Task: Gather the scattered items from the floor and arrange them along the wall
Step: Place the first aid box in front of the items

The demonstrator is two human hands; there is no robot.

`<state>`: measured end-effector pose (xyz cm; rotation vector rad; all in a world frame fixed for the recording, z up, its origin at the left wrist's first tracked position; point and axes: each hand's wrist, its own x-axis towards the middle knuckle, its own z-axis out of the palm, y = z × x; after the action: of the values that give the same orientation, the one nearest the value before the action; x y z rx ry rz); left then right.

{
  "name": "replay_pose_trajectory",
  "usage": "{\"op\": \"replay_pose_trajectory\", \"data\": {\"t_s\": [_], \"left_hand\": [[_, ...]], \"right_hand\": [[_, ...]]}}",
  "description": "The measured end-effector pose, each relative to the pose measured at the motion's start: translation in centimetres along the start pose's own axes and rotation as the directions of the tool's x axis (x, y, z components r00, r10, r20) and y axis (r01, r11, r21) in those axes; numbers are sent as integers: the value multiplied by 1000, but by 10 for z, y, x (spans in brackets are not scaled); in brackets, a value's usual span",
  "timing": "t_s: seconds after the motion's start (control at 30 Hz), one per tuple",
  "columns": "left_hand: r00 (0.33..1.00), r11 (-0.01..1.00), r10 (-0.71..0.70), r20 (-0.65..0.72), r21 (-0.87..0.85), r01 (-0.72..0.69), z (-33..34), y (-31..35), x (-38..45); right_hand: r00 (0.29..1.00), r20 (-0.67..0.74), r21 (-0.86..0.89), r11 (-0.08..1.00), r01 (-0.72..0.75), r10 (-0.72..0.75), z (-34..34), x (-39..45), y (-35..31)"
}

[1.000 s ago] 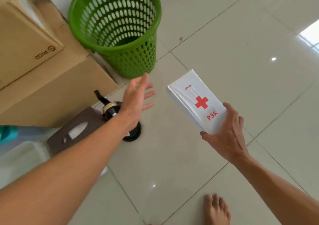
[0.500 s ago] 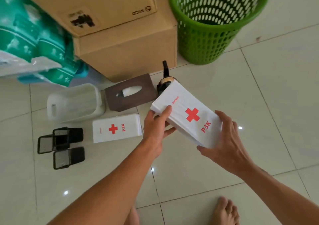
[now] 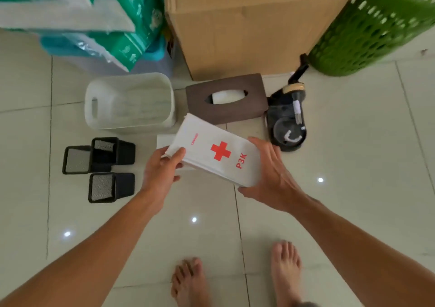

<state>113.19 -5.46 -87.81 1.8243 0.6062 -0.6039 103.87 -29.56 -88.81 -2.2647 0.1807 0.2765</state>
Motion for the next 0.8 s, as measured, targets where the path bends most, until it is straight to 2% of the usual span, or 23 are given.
{"op": "replay_pose_trajectory", "data": {"t_s": [0.07,0.2,0.3,0.4,0.43,0.47,0.5,0.53,0.57,0.6,0.63,0.67,0.73,0.77,0.8], "left_hand": [[995,987,76,-69,146,-65,-16,-21,16],[959,928,248,-138,318,-194,-35,-65,46],[851,764,505,-146,533,-362,-42,-92,65],[714,647,679,-169,597,-474,-38,-105,75],[652,551,750,-113,653,-520,-37,-104,78],[572,396,821,3,718,-572,-38,-98,83],[472,196,867,159,762,-617,-41,-89,92],[370,1,878,303,772,-636,-47,-73,103],[304,-146,860,410,769,-623,-55,-53,112],[268,-243,835,480,759,-604,-63,-29,121],[260,-279,822,506,757,-590,-69,-2,123],[293,-268,818,495,778,-568,-74,22,122],[383,-183,823,420,834,-521,-79,58,120],[423,-99,842,335,867,-489,-78,70,117],[477,82,860,180,874,-478,-73,76,111]], "right_hand": [[998,40,-3,999,54,-54,21,22,2],[980,135,-88,983,160,-147,50,67,13],[944,184,-255,914,316,-275,64,91,23],[899,242,-408,802,436,-365,66,110,26],[885,297,-449,765,462,-359,64,114,24],[875,350,-475,742,474,-335,59,118,20],[866,384,-481,731,483,-319,53,123,14],[853,398,-490,708,509,-337,46,131,6],[831,396,-511,658,553,-390,40,138,-5],[806,375,-539,600,591,-457,34,145,-17],[783,349,-556,559,615,-515,24,151,-33],[769,326,-552,550,627,-550,14,159,-51],[778,316,-508,596,622,-543,-4,179,-88],[797,305,-474,643,602,-521,-10,189,-104],[828,241,-424,712,559,-507,-13,198,-115]]}}
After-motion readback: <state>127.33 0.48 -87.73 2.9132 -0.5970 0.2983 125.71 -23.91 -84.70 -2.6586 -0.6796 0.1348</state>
